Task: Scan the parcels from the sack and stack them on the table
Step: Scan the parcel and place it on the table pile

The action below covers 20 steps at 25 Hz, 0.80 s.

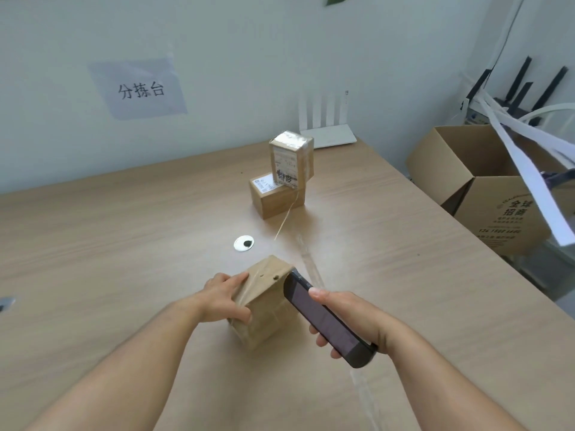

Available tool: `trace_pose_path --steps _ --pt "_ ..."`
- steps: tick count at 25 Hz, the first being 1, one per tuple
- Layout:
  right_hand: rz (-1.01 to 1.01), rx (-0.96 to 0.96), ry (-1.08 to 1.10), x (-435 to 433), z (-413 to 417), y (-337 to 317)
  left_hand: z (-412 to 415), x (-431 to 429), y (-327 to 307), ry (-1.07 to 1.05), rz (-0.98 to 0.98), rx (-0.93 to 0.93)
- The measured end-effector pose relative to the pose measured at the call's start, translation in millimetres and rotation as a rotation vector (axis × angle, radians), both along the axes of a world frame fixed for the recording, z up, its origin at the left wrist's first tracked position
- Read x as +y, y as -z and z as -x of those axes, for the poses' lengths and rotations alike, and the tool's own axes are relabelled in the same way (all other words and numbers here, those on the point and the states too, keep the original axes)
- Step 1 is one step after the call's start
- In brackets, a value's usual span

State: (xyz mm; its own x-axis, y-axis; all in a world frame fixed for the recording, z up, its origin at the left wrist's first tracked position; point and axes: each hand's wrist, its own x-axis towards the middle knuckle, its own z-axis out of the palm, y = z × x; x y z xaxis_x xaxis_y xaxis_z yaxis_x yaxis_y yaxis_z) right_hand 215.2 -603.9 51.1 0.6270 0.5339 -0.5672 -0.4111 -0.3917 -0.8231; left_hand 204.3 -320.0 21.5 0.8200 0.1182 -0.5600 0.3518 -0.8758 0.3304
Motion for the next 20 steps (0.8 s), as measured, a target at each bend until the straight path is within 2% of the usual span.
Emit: trace_pose_path --steps 2,5,7,10,12,15,17,20 --pt "0.012 0.010 -0.014 8.6 28.8 -0.5 42.2 19.2 -4.3 -0.074 0.109 0.065" --pt "0.006 0.023 -0.048 23.8 63.0 -0.9 104.6 40.1 -9.8 -0.270 0.405 0.128" --pt "0.005 0.015 -0.079 35.1 81.4 -3.1 139.8 53.0 -8.1 -0.449 0.474 0.119" --pt "0.002 0.002 -0.111 46.8 101.2 -4.0 168.0 63.8 -1.9 -0.604 0.410 0.033" --pt "0.009 -0.005 -0.125 51.4 108.4 -5.2 173.8 62.8 -1.3 -0.613 0.360 -0.046" --pt "0.018 -0.004 -0.147 54.8 113.9 -4.1 173.1 49.8 -6.1 -0.390 0.108 -0.144" --pt "0.030 -0.005 -0.159 55.1 114.8 -3.1 171.0 35.6 -7.7 -0.261 -0.085 -0.144" --pt "0.049 0.007 -0.177 53.5 116.2 -1.5 165.0 28.0 -7.3 -0.246 -0.197 -0.111"
